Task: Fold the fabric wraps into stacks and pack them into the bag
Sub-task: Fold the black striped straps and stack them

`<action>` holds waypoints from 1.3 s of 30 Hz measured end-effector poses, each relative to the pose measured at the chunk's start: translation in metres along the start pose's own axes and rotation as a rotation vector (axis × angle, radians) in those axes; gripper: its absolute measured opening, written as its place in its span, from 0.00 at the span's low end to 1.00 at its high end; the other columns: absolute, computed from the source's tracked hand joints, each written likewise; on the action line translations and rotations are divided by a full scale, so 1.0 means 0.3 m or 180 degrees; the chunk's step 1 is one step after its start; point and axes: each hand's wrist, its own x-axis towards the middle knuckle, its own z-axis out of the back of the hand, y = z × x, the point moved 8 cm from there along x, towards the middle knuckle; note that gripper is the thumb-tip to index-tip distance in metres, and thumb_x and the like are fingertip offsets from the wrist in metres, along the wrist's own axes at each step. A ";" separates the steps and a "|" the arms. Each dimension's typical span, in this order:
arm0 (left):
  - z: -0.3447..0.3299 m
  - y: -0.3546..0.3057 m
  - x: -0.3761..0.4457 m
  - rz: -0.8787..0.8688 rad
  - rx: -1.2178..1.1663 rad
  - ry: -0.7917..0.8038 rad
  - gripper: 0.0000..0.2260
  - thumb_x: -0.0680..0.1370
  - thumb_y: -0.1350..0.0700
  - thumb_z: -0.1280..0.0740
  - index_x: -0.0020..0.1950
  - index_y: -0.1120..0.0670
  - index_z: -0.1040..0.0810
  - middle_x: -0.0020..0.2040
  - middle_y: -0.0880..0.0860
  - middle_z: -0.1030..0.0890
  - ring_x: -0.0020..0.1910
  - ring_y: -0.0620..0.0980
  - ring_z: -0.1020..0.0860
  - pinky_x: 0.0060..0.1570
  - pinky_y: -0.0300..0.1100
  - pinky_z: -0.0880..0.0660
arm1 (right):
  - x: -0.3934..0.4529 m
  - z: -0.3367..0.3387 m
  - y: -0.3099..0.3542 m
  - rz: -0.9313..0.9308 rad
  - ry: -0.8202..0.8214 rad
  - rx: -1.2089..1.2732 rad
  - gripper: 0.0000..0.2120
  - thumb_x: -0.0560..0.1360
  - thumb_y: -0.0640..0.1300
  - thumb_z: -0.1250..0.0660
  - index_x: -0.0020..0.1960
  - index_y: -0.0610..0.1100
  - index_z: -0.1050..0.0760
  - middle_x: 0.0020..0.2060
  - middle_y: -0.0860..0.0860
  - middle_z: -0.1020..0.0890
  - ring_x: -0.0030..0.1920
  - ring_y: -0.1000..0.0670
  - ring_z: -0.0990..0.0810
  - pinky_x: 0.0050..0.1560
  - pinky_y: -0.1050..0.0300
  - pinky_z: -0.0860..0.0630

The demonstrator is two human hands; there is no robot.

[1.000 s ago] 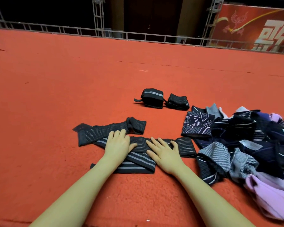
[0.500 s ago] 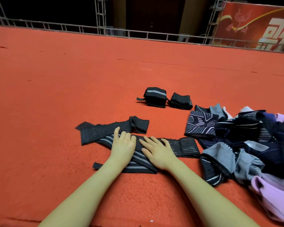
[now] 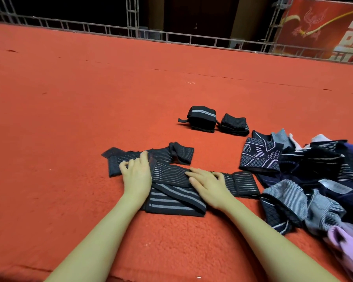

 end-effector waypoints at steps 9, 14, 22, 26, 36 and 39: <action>0.026 -0.219 -0.048 -0.0932 0.0013 0.0413 0.21 0.77 0.46 0.45 0.53 0.56 0.17 0.62 0.56 0.22 0.61 0.57 0.25 0.58 0.53 0.36 | -0.093 0.198 -0.211 -0.0822 -0.0766 -0.1421 0.20 0.73 0.61 0.36 0.54 0.46 0.27 0.50 0.50 0.23 0.54 0.45 0.25 0.53 0.49 0.43; -0.046 -0.437 -0.145 -0.1378 -0.0565 0.1893 0.23 0.82 0.42 0.51 0.77 0.46 0.42 0.78 0.48 0.48 0.77 0.48 0.51 0.73 0.53 0.55 | -0.139 0.178 -0.261 -0.1049 -0.0582 -0.1501 0.21 0.74 0.66 0.41 0.52 0.48 0.30 0.53 0.52 0.22 0.57 0.48 0.25 0.51 0.49 0.44; -0.120 -0.551 -0.224 -0.1681 -0.0234 0.2673 0.25 0.81 0.38 0.55 0.78 0.41 0.51 0.79 0.46 0.53 0.77 0.52 0.57 0.74 0.56 0.59 | -0.173 0.160 -0.281 -0.0751 -0.1173 -0.1457 0.06 0.70 0.43 0.36 0.36 0.41 0.25 0.33 0.45 0.20 0.35 0.42 0.21 0.45 0.49 0.41; -0.120 -0.550 -0.226 -0.1680 -0.0177 0.2634 0.25 0.81 0.37 0.55 0.78 0.40 0.51 0.79 0.46 0.53 0.77 0.51 0.57 0.74 0.55 0.59 | -0.198 0.270 -0.287 -0.0876 -0.2050 -0.1189 0.11 0.70 0.44 0.46 0.35 0.43 0.28 0.32 0.46 0.23 0.32 0.43 0.23 0.43 0.49 0.41; -0.153 -0.687 -0.194 -0.1622 -0.0281 0.2291 0.26 0.81 0.39 0.56 0.78 0.44 0.57 0.79 0.48 0.55 0.77 0.52 0.55 0.74 0.52 0.58 | -0.246 0.589 -0.381 -0.1062 -0.3476 -0.0704 0.06 0.75 0.42 0.37 0.40 0.44 0.24 0.30 0.49 0.21 0.33 0.44 0.23 0.43 0.52 0.45; -0.170 -0.753 -0.185 -0.1599 -0.0421 0.2267 0.25 0.82 0.40 0.57 0.78 0.43 0.60 0.79 0.49 0.57 0.77 0.52 0.55 0.74 0.51 0.58 | -0.276 0.624 -0.424 -0.1017 -0.3588 -0.0789 0.09 0.76 0.43 0.40 0.42 0.44 0.23 0.31 0.50 0.21 0.33 0.44 0.23 0.43 0.51 0.44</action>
